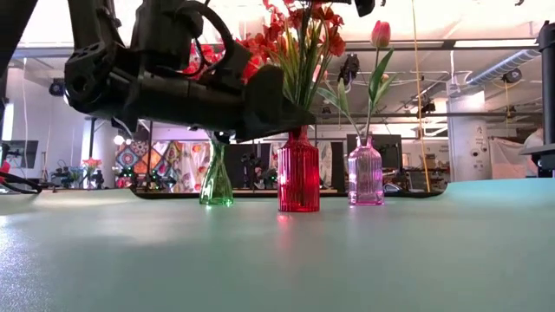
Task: Sort flowers into vase by color
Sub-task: Put the orange flowers into the red vase
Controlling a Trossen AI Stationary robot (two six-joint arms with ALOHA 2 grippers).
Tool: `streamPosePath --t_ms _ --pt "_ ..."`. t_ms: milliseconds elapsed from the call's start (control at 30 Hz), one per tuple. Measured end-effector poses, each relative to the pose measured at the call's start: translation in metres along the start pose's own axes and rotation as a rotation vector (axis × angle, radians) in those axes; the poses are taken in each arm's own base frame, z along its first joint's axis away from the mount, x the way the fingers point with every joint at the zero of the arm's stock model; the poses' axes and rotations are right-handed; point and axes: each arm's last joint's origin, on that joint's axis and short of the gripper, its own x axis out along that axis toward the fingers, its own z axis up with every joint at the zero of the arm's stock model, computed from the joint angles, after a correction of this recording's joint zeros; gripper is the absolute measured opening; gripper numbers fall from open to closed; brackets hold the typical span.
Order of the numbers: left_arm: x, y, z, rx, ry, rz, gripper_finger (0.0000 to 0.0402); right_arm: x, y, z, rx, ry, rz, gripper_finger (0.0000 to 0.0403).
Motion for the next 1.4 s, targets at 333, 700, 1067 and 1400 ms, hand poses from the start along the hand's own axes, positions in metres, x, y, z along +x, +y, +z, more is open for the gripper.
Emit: streamPosePath --t_ms 333,700,1067,1400 --pt "0.007 0.004 0.001 0.000 -0.007 0.025 0.0312 0.000 -0.001 0.000 -0.003 0.003 -0.002 0.0018" --pt "0.009 0.007 0.000 0.003 0.003 -0.008 0.0311 0.001 0.000 -0.001 -0.004 0.005 -0.001 0.0018" --pt "0.010 0.007 0.000 0.006 0.003 -0.005 0.0311 0.003 -0.004 -0.002 -0.016 0.012 -0.015 0.0018" --pt "0.011 0.010 0.000 0.008 0.003 0.007 0.0310 0.010 -0.012 -0.006 -0.010 0.035 -0.046 0.0018"
